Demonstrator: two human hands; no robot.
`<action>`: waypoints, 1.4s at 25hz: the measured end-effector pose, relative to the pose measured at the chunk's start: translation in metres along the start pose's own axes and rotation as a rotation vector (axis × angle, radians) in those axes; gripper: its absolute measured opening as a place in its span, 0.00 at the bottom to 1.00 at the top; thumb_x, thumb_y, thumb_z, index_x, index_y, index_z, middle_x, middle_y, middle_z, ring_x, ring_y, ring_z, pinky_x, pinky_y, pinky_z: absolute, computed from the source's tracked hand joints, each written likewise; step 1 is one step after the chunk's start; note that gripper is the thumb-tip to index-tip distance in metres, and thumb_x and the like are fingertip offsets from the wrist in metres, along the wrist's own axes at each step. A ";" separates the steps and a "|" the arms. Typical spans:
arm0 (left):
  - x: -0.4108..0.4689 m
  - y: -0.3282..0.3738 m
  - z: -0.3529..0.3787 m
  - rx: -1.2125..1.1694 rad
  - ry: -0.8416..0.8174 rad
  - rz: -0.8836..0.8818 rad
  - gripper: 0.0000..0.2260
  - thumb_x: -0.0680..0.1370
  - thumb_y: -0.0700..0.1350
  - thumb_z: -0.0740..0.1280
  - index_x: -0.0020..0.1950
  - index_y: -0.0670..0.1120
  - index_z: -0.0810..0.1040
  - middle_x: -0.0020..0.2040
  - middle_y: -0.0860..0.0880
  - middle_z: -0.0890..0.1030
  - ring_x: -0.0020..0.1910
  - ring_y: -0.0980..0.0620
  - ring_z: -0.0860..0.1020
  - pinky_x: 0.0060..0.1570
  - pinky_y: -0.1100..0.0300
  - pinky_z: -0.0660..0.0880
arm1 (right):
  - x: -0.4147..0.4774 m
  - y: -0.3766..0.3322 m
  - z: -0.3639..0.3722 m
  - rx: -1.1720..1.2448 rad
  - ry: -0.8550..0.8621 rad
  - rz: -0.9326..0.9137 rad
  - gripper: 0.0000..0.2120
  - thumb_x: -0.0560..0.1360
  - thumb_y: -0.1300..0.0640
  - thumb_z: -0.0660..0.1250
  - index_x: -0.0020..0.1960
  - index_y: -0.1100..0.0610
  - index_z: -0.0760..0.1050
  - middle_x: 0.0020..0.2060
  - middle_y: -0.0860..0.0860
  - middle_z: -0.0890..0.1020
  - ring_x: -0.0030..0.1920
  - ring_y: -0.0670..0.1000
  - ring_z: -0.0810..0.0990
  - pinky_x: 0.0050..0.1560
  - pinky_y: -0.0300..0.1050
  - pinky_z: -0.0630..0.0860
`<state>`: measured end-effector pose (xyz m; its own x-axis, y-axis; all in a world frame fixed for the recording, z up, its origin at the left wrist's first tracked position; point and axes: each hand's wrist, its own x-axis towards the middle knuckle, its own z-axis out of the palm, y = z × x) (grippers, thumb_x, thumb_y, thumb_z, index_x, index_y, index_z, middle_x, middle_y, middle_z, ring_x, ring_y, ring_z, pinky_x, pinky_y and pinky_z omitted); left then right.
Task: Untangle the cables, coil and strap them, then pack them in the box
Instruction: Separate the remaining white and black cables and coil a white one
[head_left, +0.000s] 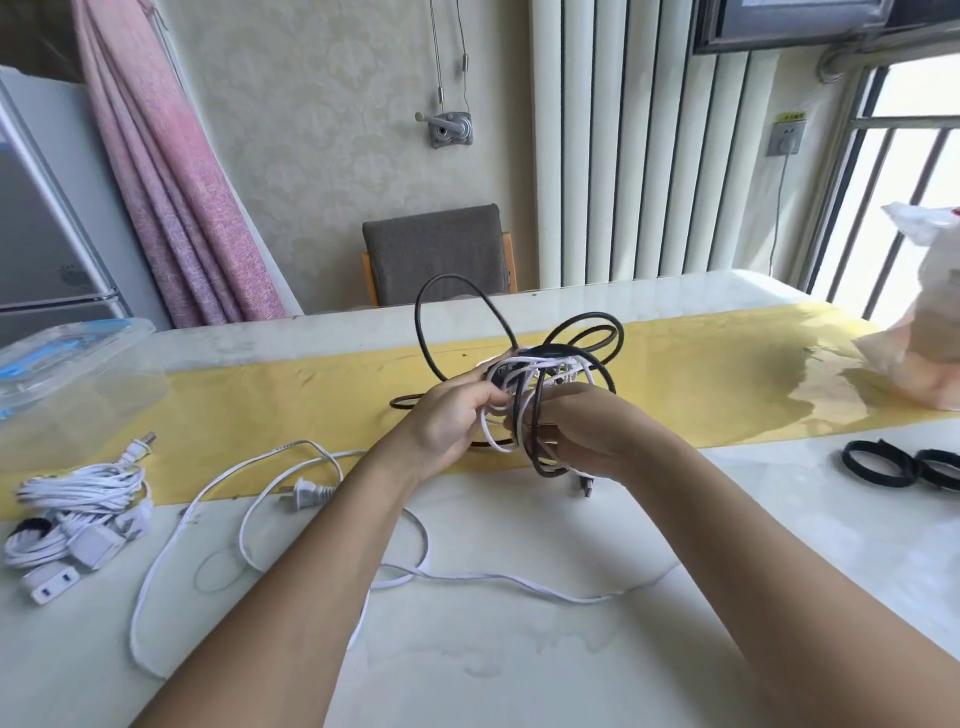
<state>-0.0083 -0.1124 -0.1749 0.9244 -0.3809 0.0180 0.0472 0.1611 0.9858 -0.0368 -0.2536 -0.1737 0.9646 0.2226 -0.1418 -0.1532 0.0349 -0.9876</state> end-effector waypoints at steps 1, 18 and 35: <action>-0.002 0.003 -0.002 0.080 -0.009 -0.005 0.18 0.76 0.27 0.54 0.60 0.40 0.75 0.46 0.46 0.78 0.42 0.53 0.75 0.43 0.65 0.73 | -0.002 -0.002 0.001 -0.017 0.017 -0.015 0.12 0.76 0.74 0.56 0.45 0.66 0.78 0.36 0.57 0.77 0.35 0.50 0.73 0.37 0.40 0.71; -0.016 0.009 0.022 1.054 0.272 0.165 0.33 0.72 0.41 0.70 0.74 0.48 0.59 0.59 0.49 0.77 0.53 0.48 0.77 0.48 0.60 0.70 | -0.011 -0.017 0.008 -0.984 0.294 -0.364 0.11 0.74 0.65 0.62 0.40 0.56 0.81 0.28 0.48 0.75 0.31 0.46 0.70 0.30 0.34 0.65; -0.035 0.050 0.009 0.591 -0.004 0.333 0.09 0.71 0.43 0.64 0.34 0.41 0.79 0.28 0.43 0.78 0.29 0.45 0.77 0.32 0.56 0.72 | -0.025 -0.031 -0.013 -0.516 0.073 -0.437 0.28 0.62 0.40 0.72 0.32 0.65 0.68 0.27 0.46 0.61 0.31 0.47 0.59 0.31 0.41 0.54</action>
<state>-0.0419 -0.0991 -0.1250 0.8522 -0.4010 0.3361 -0.4561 -0.2542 0.8529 -0.0538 -0.2730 -0.1400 0.9291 0.2273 0.2917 0.3592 -0.3668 -0.8582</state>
